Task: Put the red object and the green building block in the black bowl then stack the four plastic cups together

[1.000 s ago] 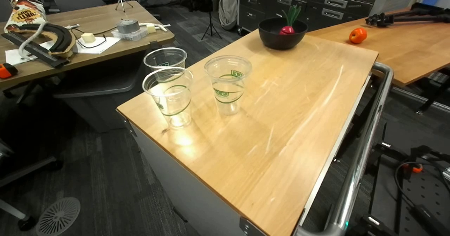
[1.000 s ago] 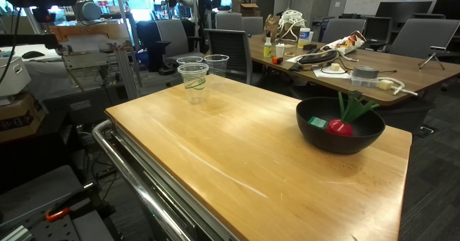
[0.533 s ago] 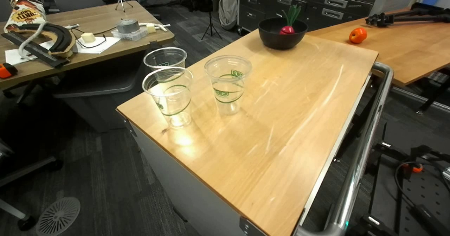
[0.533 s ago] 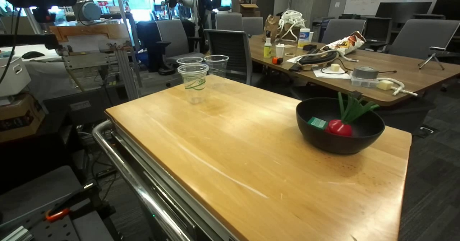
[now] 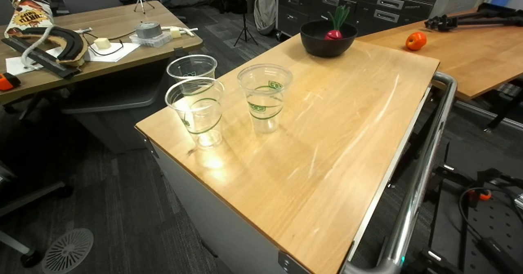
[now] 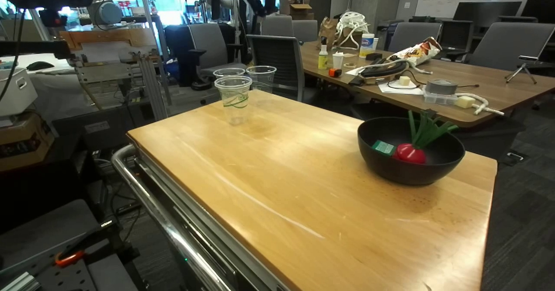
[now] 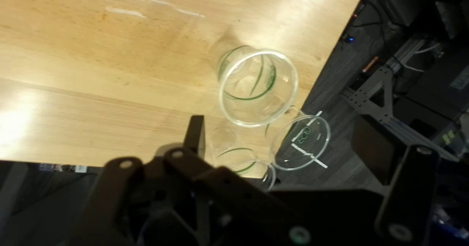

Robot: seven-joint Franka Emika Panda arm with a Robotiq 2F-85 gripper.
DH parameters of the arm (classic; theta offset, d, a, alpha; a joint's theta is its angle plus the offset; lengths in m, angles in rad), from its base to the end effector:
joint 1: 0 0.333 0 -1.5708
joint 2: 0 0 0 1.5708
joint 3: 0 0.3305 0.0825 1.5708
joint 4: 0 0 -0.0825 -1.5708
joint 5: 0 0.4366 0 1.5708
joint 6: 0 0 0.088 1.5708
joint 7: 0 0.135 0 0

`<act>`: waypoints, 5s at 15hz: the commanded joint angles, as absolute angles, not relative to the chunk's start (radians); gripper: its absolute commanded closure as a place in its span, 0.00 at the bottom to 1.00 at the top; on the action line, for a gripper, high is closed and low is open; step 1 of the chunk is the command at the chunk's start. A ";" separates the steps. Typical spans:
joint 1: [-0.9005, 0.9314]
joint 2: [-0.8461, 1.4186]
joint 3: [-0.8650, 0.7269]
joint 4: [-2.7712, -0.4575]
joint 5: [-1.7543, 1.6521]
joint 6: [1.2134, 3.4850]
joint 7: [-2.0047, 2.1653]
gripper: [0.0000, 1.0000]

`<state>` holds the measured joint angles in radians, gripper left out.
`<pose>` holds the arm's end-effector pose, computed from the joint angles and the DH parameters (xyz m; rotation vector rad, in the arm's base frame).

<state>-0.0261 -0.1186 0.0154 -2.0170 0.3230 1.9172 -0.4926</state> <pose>0.5752 0.0249 0.4799 -2.8001 -0.5301 -0.1343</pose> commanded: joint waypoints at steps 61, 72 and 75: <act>-0.113 0.275 0.150 -1.289 0.188 1.417 -0.655 0.98; -0.026 0.271 0.124 -1.482 0.195 1.403 -0.714 0.98; -0.012 0.296 0.126 -1.482 0.194 1.437 -0.708 0.98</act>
